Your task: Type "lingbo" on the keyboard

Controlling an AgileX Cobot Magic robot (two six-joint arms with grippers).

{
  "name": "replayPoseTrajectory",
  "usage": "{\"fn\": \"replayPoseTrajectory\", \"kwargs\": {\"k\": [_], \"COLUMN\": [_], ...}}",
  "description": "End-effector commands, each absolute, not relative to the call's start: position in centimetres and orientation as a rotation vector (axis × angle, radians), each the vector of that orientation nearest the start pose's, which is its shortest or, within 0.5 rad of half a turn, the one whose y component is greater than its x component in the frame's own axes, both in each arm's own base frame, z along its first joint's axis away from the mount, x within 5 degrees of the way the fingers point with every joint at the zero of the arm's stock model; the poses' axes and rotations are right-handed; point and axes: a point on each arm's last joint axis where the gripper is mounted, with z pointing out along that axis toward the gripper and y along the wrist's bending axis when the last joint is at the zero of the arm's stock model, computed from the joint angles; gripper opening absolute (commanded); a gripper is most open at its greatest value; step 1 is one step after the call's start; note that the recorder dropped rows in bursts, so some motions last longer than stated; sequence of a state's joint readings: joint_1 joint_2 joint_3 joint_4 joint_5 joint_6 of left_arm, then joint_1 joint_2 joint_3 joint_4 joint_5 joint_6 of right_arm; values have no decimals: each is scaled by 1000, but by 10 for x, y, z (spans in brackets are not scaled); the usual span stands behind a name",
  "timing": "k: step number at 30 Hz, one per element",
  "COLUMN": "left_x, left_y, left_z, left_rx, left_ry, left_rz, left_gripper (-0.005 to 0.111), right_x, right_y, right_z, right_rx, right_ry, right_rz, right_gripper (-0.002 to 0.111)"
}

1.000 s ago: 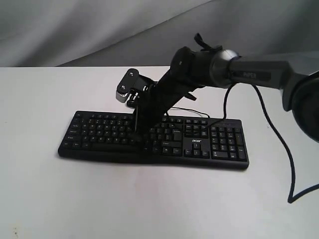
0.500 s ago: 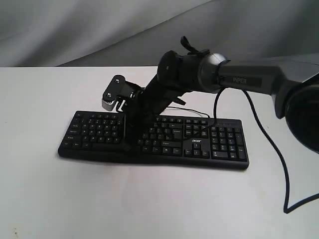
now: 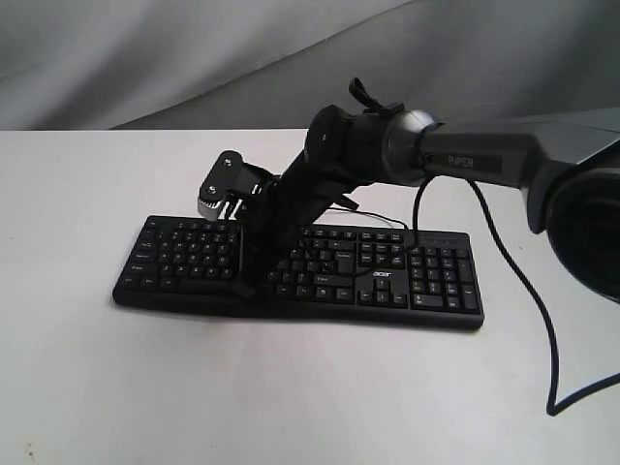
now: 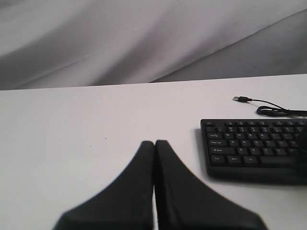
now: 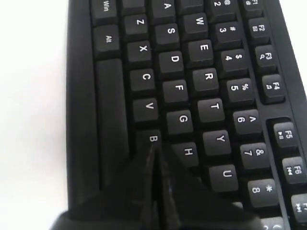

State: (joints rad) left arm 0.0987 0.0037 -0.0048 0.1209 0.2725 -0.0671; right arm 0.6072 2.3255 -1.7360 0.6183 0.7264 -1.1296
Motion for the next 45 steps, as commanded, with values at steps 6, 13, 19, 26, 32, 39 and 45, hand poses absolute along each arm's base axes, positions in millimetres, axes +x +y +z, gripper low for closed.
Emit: {"fn": "replayPoseTrajectory", "kwargs": {"k": [6,13,19,26,32,39,45], "left_x": [54,54,54,54,54,54,54], "left_y": [8,8,8,8,8,8,8], "left_z": [189,189,189,189,189,189,189], "left_rx": [-71,-71,-71,-71,-71,-71,-71], "left_ry": [1749,1749,1749,1749,1749,1749,1749], "left_rz": [132,132,132,132,132,132,132], "left_gripper": [1,1,1,1,1,1,1], "right_x": [382,382,382,381,383,391,394], "right_y": [309,309,308,308,309,315,322], "right_z": [118,119,115,110,124,138,141], "right_rx": [-1636,-1637,-1640,-1649,-1624,-1602,-1589], "right_ry": [2077,2075,2081,2093,2058,2004,1977], "right_rz": [522,521,523,530,502,489,485], "right_gripper": [0,0,0,0,0,0,0]}}
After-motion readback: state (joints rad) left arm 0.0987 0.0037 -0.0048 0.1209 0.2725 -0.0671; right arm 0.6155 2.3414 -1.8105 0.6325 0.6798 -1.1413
